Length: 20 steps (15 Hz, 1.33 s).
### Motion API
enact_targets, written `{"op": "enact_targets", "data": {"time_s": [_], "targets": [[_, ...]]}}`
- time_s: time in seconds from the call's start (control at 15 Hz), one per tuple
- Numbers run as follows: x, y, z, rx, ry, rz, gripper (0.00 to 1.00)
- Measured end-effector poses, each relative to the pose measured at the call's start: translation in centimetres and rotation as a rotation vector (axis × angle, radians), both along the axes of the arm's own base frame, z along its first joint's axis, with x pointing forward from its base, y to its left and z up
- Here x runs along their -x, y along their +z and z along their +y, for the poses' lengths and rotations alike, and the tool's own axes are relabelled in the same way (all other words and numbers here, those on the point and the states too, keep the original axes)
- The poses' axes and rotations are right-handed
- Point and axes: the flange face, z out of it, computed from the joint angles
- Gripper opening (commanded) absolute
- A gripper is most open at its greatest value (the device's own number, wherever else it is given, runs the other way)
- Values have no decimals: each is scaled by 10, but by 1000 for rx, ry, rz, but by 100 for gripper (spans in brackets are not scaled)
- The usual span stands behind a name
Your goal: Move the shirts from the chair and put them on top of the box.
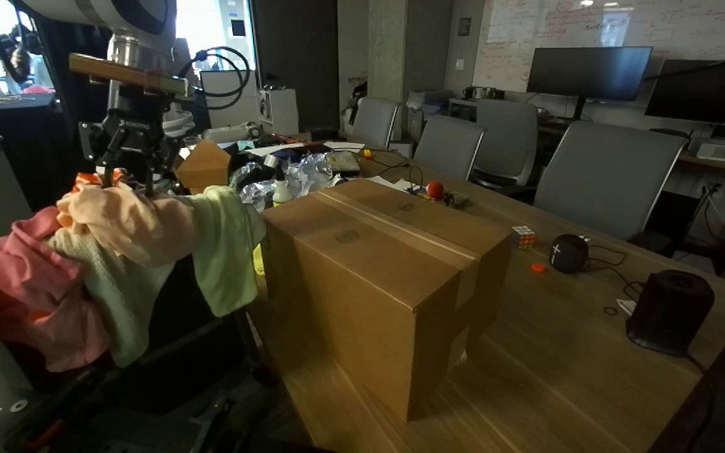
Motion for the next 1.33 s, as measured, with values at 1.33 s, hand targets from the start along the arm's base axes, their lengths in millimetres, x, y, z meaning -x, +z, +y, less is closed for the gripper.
{"op": "enact_targets", "data": {"time_s": [1.33], "targets": [[-11,108,-85,-46,-252,-383,2]]}}
